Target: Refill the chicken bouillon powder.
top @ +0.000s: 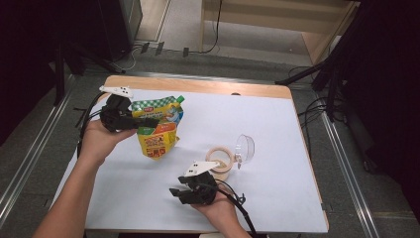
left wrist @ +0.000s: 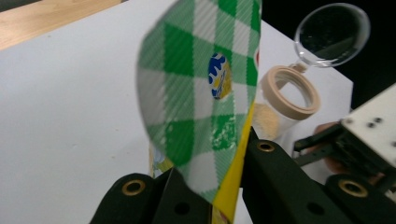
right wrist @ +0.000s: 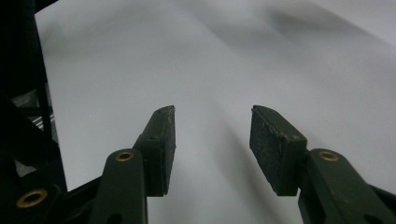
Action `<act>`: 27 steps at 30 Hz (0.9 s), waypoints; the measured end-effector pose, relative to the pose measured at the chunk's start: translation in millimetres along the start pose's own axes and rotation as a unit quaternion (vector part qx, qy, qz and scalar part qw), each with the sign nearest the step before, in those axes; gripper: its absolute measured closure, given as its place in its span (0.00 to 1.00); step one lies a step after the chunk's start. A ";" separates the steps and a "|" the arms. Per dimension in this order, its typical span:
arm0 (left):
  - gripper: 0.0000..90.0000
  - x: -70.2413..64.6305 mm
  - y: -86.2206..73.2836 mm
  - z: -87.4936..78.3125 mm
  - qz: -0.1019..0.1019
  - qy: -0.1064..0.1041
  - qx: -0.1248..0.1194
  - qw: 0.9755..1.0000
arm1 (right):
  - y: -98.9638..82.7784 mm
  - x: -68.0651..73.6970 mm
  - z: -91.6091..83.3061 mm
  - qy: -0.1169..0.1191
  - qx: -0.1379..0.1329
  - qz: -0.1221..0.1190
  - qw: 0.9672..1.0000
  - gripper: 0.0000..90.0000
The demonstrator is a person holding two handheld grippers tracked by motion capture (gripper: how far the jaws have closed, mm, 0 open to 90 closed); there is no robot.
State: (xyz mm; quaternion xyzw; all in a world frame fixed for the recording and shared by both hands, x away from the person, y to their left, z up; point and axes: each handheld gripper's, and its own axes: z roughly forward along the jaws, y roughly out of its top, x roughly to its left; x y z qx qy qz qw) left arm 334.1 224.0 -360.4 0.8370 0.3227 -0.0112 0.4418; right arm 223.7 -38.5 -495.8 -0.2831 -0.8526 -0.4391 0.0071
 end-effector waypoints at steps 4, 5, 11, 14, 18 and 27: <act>1.00 -9.9 0.6 -5.9 0.003 -0.009 0.003 1.000 | 0.3 -2.0 0.4 -0.008 -0.006 0.002 1.000 0.58; 1.00 -12.6 1.0 -7.6 0.004 -0.010 0.003 1.000 | 0.7 -2.5 0.7 -0.010 -0.009 0.001 1.000 0.58; 1.00 -27.2 3.9 -16.6 0.013 -0.028 0.004 1.000 | 2.0 -3.1 2.7 -0.026 -0.018 0.000 0.999 0.66; 1.00 -36.6 6.3 -18.8 0.024 -0.034 0.008 0.999 | 3.4 -3.7 2.6 -0.036 -0.027 -0.001 0.999 0.67; 1.00 -45.6 8.8 -18.5 0.033 -0.050 0.014 0.998 | 4.5 -5.0 1.4 -0.043 -0.038 0.006 0.998 0.76; 1.00 -65.5 13.9 -18.8 0.049 -0.096 0.030 0.994 | 2.7 -8.3 1.9 -0.063 -0.050 0.026 0.996 0.84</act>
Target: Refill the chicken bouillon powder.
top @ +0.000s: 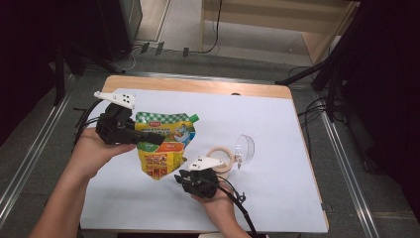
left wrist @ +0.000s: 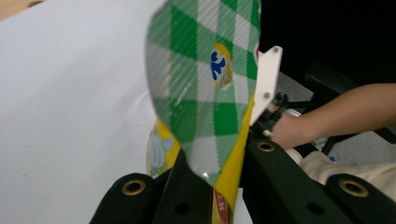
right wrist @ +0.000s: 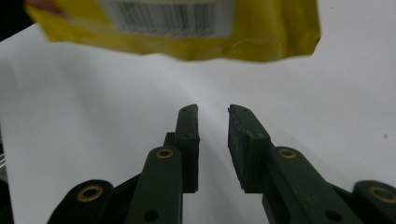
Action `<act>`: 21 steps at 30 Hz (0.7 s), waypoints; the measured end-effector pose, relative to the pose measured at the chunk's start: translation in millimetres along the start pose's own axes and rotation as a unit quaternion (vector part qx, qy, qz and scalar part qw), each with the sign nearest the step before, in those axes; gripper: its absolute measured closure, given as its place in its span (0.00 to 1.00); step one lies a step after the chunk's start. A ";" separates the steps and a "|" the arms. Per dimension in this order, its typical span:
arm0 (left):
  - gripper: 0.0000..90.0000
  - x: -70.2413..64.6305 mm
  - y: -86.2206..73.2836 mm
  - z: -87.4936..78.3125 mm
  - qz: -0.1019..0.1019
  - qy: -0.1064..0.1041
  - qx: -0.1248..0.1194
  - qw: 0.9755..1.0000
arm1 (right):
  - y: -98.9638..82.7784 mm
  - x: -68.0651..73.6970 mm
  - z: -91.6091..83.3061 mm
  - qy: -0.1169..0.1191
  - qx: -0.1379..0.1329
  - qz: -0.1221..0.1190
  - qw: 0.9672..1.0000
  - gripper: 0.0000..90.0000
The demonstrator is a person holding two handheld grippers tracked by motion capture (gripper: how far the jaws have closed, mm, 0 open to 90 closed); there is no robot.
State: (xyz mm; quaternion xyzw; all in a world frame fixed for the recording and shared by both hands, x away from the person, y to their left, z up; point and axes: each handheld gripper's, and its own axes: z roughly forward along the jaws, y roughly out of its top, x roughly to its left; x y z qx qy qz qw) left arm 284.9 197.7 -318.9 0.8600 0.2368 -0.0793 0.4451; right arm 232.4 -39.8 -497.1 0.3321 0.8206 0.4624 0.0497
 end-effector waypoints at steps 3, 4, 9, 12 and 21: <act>1.00 -6.0 2.1 2.3 0.005 -0.011 0.008 1.000 | -0.1 0.5 -0.6 -0.010 -0.010 0.002 1.000 0.84; 1.00 -8.6 2.8 2.9 0.009 -0.016 0.011 1.000 | -0.1 0.3 -0.7 -0.013 -0.014 0.003 1.000 0.83; 1.00 -12.2 4.7 6.1 0.007 -0.041 0.012 0.999 | -1.0 -0.8 -2.8 -0.026 -0.032 0.000 0.999 0.83; 1.00 -11.0 4.7 8.3 -0.001 -0.048 0.014 0.999 | -1.7 -1.1 -3.4 -0.034 -0.042 -0.006 0.999 0.83; 0.99 -4.1 3.7 19.5 -0.018 -0.028 0.017 0.999 | -2.8 6.3 -3.5 -0.017 -0.033 -0.025 0.999 0.79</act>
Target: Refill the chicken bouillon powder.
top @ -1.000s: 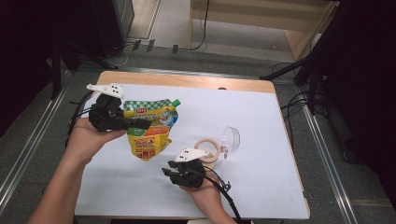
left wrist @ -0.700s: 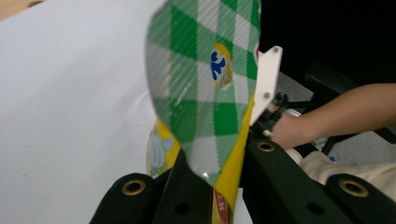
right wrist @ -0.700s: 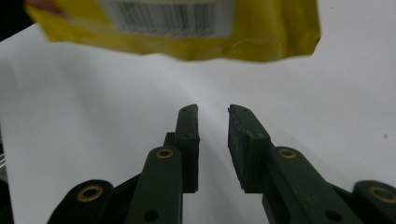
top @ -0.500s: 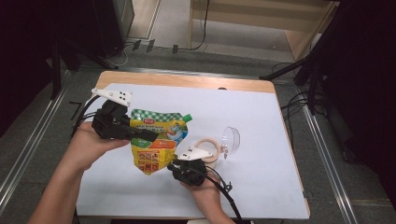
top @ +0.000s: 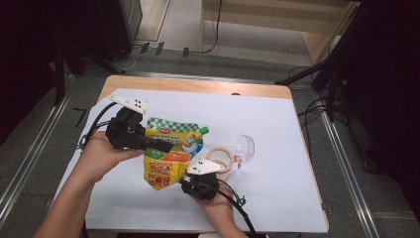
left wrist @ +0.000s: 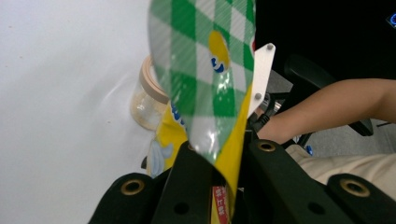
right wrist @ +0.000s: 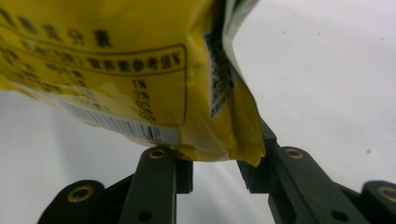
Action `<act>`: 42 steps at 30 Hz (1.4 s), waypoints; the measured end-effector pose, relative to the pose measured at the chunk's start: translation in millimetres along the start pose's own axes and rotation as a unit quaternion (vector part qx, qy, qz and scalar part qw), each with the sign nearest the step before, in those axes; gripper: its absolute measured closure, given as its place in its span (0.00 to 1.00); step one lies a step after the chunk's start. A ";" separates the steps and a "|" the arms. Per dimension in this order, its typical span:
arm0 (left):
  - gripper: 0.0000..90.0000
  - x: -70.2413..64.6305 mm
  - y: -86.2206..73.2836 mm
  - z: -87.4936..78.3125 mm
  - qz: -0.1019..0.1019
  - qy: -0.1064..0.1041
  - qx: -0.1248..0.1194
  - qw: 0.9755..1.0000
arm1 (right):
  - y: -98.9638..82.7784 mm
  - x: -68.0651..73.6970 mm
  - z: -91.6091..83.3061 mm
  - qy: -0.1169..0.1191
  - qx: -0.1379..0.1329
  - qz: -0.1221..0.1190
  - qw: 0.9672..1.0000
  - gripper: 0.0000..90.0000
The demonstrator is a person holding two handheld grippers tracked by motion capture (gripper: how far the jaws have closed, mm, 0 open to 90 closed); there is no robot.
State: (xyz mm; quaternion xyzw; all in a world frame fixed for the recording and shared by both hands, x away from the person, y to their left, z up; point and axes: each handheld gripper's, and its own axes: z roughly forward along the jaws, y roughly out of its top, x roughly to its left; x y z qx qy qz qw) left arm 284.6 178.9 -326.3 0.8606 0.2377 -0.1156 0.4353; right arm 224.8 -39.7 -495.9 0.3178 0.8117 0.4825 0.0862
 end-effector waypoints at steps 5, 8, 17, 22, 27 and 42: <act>0.98 2.0 0.2 4.3 -0.008 0.002 -0.010 1.000 | -1.0 4.6 0.5 0.005 0.011 -0.015 1.000 0.78; 0.97 1.6 1.1 7.1 -0.005 0.006 -0.012 1.000 | -1.6 8.1 -0.2 0.010 0.015 -0.019 1.000 0.78; 0.95 7.9 1.1 18.5 -0.027 0.007 -0.025 0.999 | -2.6 13.8 -3.6 0.020 0.021 -0.025 0.999 0.77; 0.94 6.4 2.8 27.6 -0.020 0.012 -0.019 1.000 | -4.1 18.0 -3.1 0.032 0.027 -0.027 0.999 0.77; 0.91 8.5 2.3 34.3 -0.033 0.012 -0.016 0.999 | -3.9 20.6 -4.7 0.046 0.028 -0.026 0.998 0.77; 0.88 6.0 4.6 52.8 -0.016 0.021 0.002 1.000 | -2.5 34.4 -9.1 0.072 0.028 -0.037 0.996 0.79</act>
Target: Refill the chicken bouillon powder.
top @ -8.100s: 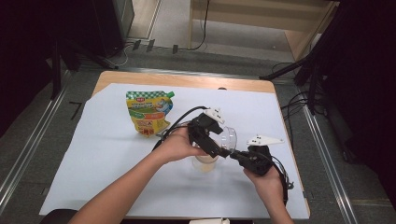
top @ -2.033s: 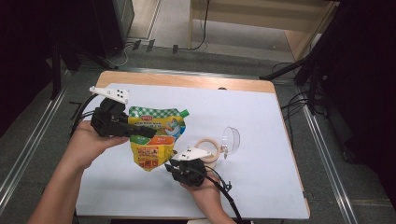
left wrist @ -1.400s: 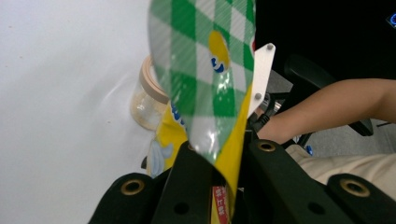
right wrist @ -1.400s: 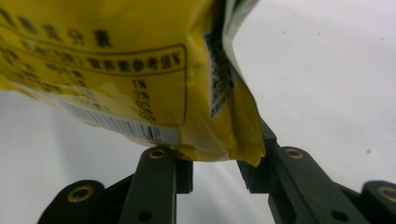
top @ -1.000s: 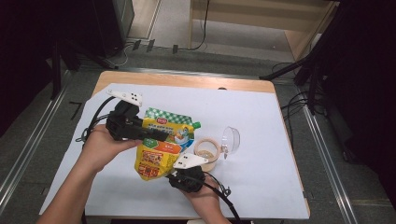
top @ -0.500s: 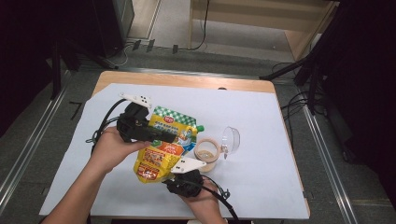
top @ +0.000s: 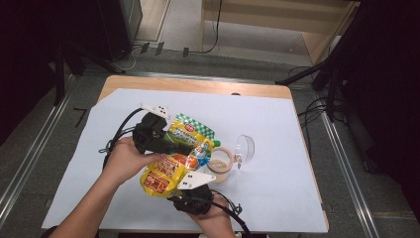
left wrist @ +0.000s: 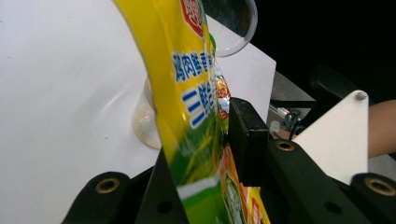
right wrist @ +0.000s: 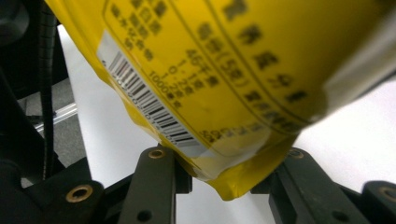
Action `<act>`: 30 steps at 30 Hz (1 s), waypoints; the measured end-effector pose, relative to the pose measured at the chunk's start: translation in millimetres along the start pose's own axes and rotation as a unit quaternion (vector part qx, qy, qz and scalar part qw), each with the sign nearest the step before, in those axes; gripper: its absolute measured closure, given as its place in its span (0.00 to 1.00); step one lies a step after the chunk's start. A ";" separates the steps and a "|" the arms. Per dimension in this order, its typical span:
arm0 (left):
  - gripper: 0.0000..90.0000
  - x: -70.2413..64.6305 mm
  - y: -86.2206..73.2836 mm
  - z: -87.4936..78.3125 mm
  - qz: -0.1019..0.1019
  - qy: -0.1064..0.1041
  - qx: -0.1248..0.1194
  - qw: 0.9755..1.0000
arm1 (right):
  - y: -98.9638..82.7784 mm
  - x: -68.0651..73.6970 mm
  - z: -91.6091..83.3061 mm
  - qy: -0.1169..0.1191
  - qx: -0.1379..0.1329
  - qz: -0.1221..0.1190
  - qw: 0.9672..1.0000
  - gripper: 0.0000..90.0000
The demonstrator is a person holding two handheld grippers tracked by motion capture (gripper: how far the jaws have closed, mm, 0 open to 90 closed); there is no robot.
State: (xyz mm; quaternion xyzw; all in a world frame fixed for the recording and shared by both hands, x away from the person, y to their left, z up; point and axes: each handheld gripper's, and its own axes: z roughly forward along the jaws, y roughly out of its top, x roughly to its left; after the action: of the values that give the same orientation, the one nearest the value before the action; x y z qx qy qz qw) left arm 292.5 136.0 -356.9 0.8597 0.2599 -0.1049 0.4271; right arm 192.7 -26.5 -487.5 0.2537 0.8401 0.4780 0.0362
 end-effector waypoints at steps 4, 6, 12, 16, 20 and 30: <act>0.86 -0.6 0.0 3.3 -0.002 0.002 0.002 1.000 | 1.3 2.8 -0.5 0.005 -0.002 -0.003 1.000 0.79; 0.82 -1.4 -0.3 5.1 -0.006 -0.001 0.000 1.000 | 2.2 4.4 -1.1 0.008 -0.004 -0.007 1.000 0.79; 0.78 -0.3 -1.1 10.2 -0.010 -0.001 -0.002 1.000 | 5.9 9.3 -3.7 0.015 -0.012 -0.012 1.000 0.78; 0.77 -0.6 -1.2 13.9 -0.010 -0.001 0.005 1.000 | 6.9 11.8 -4.0 0.019 -0.010 -0.010 1.000 0.78; 0.75 -1.4 -1.4 17.2 -0.012 0.001 0.009 1.000 | 8.1 13.7 -4.0 0.021 -0.012 -0.015 1.000 0.77; 0.69 -2.8 -0.5 24.5 -0.020 -0.002 0.020 1.000 | 10.8 17.6 -5.1 0.029 -0.018 -0.017 0.999 0.75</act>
State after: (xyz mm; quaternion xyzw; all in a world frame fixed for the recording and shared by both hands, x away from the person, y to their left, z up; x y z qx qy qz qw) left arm 290.9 115.9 -371.2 0.8625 0.2738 -0.1207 0.4082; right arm 180.1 -17.9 -472.7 0.2248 0.8363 0.4996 0.0247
